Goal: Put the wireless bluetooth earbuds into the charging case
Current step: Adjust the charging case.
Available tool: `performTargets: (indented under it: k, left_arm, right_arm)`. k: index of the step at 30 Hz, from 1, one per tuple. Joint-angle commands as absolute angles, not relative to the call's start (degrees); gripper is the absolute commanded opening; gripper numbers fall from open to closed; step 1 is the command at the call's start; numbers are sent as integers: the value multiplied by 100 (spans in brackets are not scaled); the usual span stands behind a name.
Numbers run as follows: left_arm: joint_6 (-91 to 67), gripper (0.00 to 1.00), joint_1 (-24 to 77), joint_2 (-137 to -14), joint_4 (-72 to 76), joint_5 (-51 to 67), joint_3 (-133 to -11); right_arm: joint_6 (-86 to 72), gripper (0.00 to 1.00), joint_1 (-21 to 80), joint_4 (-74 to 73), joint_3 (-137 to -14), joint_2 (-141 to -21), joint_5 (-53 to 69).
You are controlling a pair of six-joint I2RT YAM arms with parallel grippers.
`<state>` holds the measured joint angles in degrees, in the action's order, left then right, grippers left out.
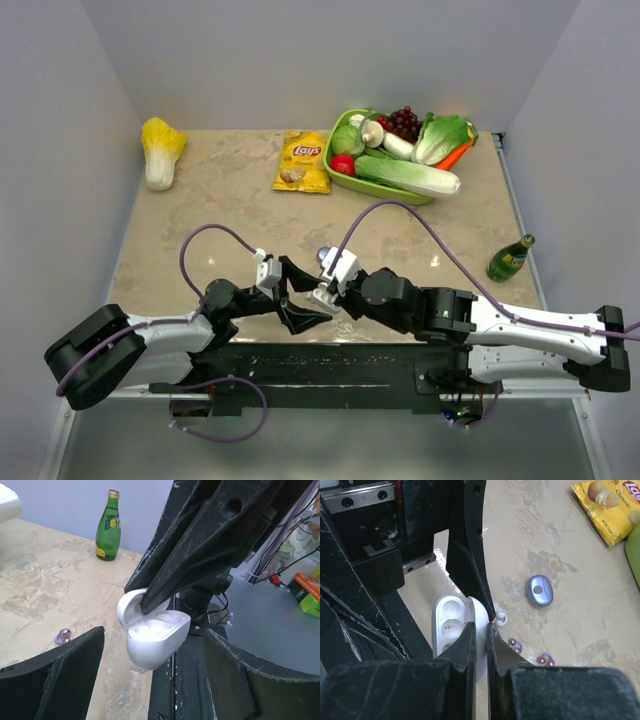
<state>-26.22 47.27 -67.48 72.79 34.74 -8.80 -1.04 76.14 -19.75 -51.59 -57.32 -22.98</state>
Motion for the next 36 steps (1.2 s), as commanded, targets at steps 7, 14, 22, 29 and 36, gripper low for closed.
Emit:
performTargets:
  k: [7,14,22,29,36]
  left_arm:
    - [-2584,67,4693,-6741,7541,3551,-1116]
    - [-2575,44,4693,-6838,7567,3665,-1169]
    - [-2575,6,4693,-6908,7655,3726,-1143]
    - [-2795,0,4693,-7066,8226,3674,-967]
    - [-2839,0,4702,-7084,8428,3306,-818]
  right_arm:
    - [-26,0,7664,-1784,-5177,-5757,-2224]
    - [-26,0,7664,-1784,-5168,-5748,-2206]
    - [-26,0,7682,-1758,-5159,-5792,-2232]
    - [-325,13,7664,-1626,-5054,-5555,-2583]
    - [-729,39,7489,-1372,-4940,-5169,-2935]
